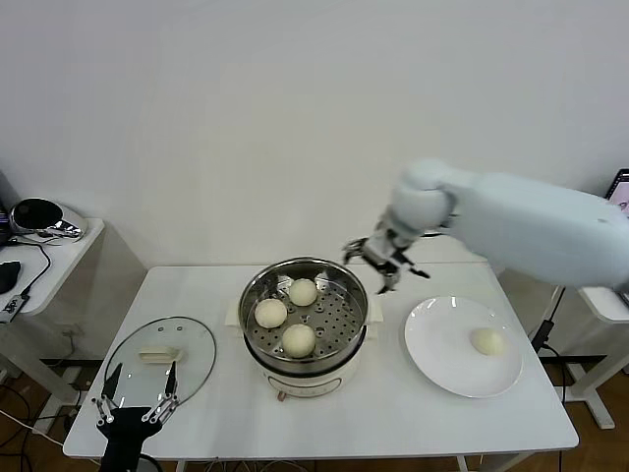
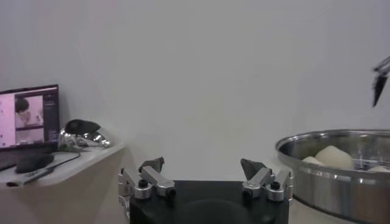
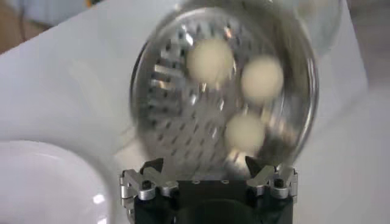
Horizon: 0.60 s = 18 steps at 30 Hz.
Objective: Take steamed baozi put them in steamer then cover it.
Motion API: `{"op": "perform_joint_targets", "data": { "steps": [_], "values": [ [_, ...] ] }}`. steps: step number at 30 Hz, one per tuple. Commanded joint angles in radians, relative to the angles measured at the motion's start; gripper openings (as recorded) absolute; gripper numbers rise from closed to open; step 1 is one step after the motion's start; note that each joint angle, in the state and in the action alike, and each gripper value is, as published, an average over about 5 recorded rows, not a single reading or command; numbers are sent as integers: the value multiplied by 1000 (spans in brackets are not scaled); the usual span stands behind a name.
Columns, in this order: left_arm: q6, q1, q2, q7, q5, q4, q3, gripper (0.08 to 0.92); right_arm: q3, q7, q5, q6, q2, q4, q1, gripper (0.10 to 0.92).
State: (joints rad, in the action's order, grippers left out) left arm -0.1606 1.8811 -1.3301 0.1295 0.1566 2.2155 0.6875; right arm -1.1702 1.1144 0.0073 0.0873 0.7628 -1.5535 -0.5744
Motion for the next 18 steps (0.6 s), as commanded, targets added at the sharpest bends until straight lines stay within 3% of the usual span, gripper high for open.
{"op": "perform_joint_targets", "data": {
  "steps": [1,7,18],
  "values": [
    [1,-2,6,-1,-1,-3,-7,823,164,5,-62,179,-336,-30,188,823],
    [2,2,8,-3,-9,-8,-16,823,382,11,-164,113,-354,109,457,823],
    [5,23,7,-3,-4,-5,18,823,597,-1,-287,78,-250,296,729,823]
  ]
}}
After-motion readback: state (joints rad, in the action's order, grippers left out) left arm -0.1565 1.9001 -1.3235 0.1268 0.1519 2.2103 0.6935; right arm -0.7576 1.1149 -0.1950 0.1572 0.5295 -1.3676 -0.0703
